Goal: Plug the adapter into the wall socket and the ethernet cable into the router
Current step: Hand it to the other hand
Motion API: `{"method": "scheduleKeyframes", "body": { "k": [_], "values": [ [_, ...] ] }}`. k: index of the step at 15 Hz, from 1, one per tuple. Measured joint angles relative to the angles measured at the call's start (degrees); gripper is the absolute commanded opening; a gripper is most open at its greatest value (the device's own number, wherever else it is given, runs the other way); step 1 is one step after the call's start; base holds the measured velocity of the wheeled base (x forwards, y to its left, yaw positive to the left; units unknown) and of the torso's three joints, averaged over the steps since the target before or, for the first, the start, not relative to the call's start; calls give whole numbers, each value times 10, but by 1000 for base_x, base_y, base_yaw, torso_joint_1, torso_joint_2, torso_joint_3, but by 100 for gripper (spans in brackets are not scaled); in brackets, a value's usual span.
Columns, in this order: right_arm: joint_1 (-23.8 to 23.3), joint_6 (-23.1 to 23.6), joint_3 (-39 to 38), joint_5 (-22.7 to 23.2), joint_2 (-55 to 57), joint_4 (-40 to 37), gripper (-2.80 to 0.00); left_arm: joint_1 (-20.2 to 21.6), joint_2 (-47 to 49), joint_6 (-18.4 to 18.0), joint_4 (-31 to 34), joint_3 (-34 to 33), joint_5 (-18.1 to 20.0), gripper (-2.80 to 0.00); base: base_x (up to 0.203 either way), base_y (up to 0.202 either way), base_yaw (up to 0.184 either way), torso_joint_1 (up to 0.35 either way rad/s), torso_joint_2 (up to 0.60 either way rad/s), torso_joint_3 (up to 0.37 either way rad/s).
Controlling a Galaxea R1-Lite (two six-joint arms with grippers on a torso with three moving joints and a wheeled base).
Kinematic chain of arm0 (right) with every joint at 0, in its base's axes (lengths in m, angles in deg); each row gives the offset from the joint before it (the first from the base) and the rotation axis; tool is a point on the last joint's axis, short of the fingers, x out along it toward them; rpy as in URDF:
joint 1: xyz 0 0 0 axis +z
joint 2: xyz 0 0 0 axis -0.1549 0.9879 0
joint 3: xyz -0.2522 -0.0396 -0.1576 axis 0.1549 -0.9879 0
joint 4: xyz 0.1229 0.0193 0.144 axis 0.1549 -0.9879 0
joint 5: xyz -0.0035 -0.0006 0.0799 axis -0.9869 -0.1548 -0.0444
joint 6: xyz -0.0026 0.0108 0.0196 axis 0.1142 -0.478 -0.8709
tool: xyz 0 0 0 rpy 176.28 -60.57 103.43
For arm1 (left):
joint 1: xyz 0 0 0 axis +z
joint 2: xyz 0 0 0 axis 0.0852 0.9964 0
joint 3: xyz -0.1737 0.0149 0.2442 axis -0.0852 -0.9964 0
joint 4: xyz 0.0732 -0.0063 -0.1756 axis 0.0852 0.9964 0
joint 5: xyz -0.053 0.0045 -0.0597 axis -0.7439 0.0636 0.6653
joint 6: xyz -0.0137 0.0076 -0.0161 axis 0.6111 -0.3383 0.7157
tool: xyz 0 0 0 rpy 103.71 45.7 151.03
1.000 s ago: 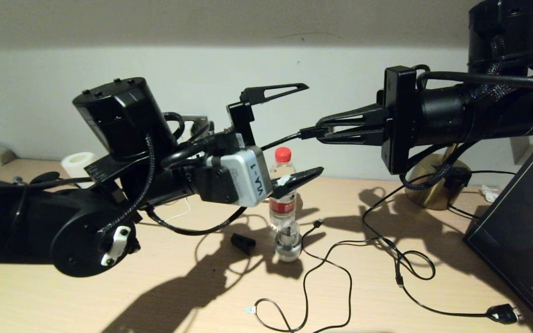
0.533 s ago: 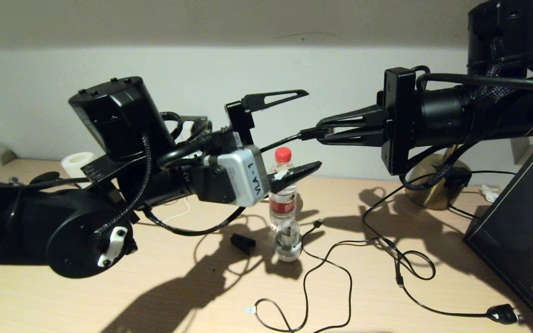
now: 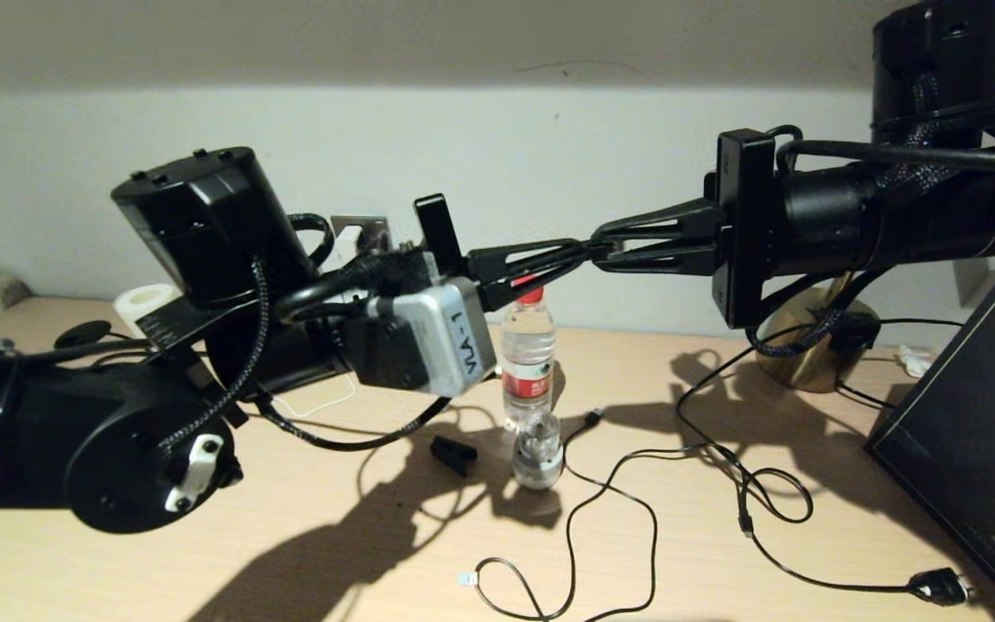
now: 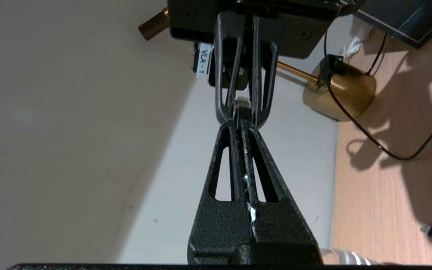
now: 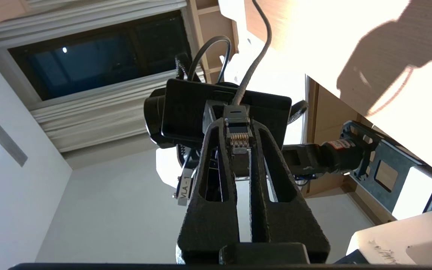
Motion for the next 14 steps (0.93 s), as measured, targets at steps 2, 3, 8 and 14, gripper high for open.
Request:
{"method": "scheduleKeyframes", "body": {
  "k": [2, 3, 8, 14],
  "values": [
    [0, 0, 0, 0, -1, 0, -280, -2, 0, 0, 0, 0, -1, -280, 0, 0, 0, 0, 0, 0],
    [0, 0, -1, 0, -2, 0, -280, -2, -1, 0, 0, -1, -1, -280, 0, 0, 0, 0, 0, 0],
    [0, 0, -2, 0, -5, 0, -280, -3, -5, 1, 0, -7, -2, -280, 0, 0, 0, 0, 0, 0],
    [0, 0, -8, 0, -7, 0, -280, -2, -6, 7, 0, -7, -4, 0, 0, 0, 0, 0, 0, 0]
  ]
}}
